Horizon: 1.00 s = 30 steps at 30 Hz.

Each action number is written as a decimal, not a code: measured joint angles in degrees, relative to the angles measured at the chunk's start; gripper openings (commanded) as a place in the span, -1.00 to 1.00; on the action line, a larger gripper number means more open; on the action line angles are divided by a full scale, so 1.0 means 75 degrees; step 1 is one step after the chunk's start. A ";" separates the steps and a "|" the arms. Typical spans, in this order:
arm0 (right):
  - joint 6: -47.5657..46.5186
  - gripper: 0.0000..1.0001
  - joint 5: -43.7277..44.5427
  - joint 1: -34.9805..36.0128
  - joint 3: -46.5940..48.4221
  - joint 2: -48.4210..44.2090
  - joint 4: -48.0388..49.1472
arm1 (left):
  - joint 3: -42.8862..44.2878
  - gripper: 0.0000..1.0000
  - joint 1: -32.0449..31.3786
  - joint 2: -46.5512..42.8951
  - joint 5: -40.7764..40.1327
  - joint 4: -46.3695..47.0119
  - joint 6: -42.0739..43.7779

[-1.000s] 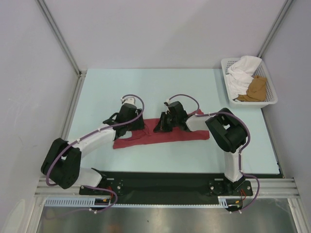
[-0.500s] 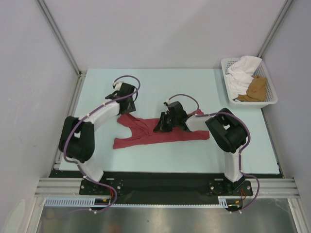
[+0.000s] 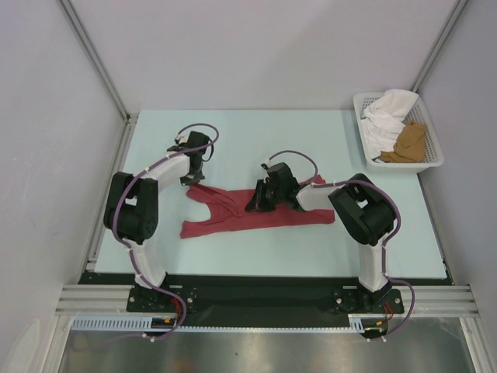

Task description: Fold and stack the tank tops

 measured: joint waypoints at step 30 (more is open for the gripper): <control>0.0157 -1.00 0.0204 0.0073 -0.0012 0.0000 -0.0003 | -0.5863 -0.02 0.0204 -0.4523 0.0839 0.3118 -0.1614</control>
